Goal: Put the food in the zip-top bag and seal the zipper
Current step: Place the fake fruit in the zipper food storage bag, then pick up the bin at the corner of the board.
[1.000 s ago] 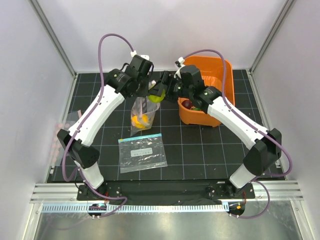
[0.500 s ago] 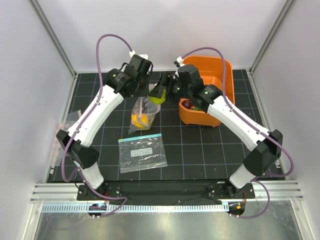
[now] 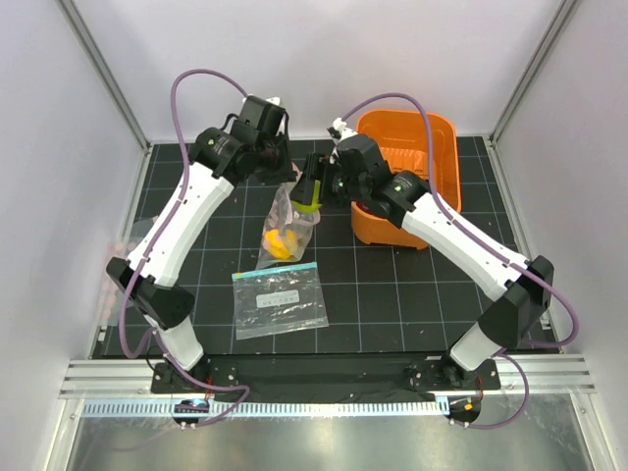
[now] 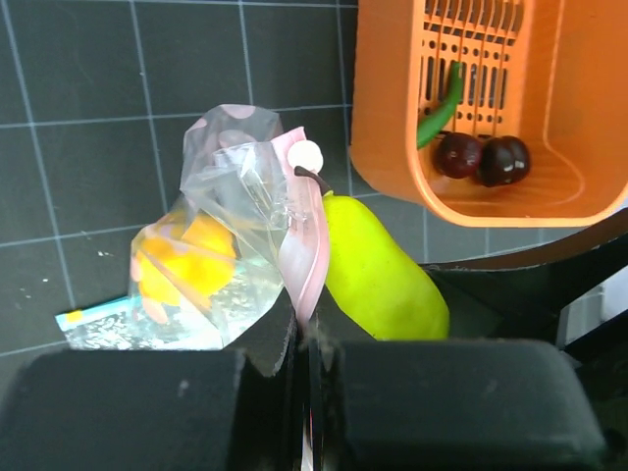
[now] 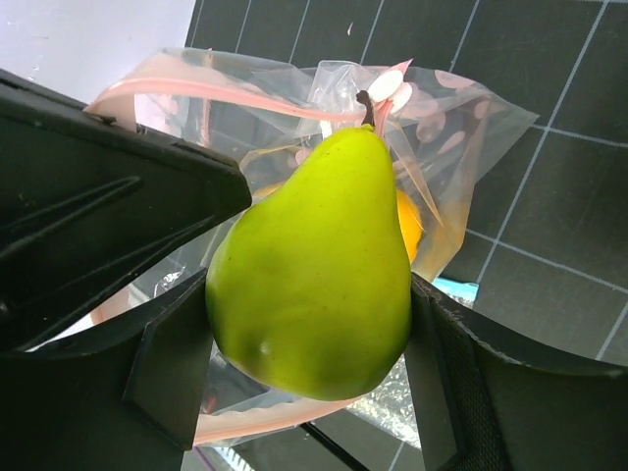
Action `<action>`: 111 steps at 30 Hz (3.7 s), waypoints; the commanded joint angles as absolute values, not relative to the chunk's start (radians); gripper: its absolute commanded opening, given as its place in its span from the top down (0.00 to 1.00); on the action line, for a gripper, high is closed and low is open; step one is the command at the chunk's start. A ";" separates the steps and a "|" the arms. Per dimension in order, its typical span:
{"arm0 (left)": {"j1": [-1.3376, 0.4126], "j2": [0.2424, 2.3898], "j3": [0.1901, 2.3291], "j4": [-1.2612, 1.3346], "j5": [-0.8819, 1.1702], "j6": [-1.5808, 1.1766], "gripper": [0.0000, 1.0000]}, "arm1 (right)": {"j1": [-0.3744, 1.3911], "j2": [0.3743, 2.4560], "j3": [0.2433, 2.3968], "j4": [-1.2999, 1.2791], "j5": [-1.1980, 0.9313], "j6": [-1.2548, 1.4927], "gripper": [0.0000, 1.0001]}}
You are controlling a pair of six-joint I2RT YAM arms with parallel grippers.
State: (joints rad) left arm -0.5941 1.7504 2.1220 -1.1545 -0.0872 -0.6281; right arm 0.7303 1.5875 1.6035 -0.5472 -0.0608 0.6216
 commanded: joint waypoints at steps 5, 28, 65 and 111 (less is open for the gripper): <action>-0.557 1.732 2.100 -1.065 0.038 -0.690 0.97 | 0.772 1.526 1.637 -0.511 -0.028 0.528 0.50; -0.502 1.732 2.108 -1.034 0.158 -0.733 0.97 | 0.839 1.572 1.707 -0.610 0.052 0.463 0.33; -0.494 1.717 2.131 -1.146 -0.129 -0.528 0.97 | 0.577 1.609 1.853 -0.894 0.197 0.538 0.18; -0.472 1.681 2.011 -1.108 -0.135 -0.522 0.98 | 0.120 1.561 1.531 -1.090 0.265 0.658 0.74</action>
State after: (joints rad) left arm -0.4755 1.7374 2.0247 -1.1511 -0.1349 -0.5331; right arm 0.1204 1.5463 1.4349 -1.0718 0.2714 0.6910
